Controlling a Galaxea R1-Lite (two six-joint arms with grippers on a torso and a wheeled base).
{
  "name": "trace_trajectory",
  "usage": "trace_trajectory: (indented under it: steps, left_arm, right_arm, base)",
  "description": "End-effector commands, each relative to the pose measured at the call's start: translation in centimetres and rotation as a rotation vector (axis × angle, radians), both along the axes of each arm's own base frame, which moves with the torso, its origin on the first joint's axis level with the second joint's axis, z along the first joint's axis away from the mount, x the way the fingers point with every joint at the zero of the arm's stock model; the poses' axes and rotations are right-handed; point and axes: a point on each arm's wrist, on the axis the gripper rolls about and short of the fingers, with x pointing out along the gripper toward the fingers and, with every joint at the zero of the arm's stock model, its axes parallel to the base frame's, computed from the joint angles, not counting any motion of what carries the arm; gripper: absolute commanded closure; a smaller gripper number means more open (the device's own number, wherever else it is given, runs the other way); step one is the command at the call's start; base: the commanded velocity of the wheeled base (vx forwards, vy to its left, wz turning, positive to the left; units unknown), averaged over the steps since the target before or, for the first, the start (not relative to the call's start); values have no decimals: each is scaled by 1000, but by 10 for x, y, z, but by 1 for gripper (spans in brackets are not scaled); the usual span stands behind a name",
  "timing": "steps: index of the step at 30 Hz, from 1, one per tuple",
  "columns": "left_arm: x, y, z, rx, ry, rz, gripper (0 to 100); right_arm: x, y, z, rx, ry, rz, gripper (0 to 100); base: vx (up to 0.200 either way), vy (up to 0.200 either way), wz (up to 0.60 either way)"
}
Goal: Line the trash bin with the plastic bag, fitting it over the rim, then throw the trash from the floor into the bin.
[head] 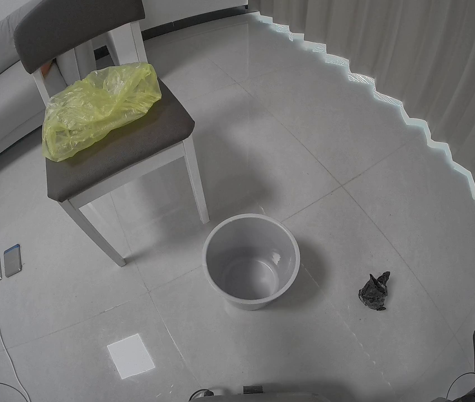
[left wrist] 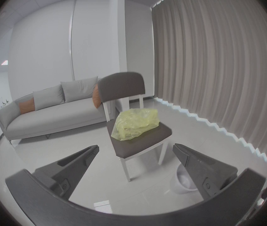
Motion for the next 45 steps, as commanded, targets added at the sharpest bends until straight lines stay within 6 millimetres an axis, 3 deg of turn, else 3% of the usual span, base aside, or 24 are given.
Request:
trace_trajectory:
  steps: [1,3,12,25,36,45]
  left_arm:
    - [141,20,11,73,195,158,0]
    - [171,25,7,68,235,195,0]
    - [229,31,-2,38,284,210,0]
    - [230,29,0,-15,269,213,0]
    - [259,31,-19,-11,296,203,0]
    - [285,33,-21,-12,286,208,0]
  right_arm:
    - [0,0,-5,1,4,-5,0]
    - [0,0,-5,1,4,-5,0]
    - [0,0,-5,1,2,-4,0]
    - [0,0,-5,4,3,-4,0]
    - [0,0,-5,0,4,4,0]
    - [0,0,-5,3,4,4,0]
  base:
    - [0,0,0]
    - [0,0,0]
    - [0,0,0]
    - [0,0,0]
    - [0,0,0]
    - [0,0,0]
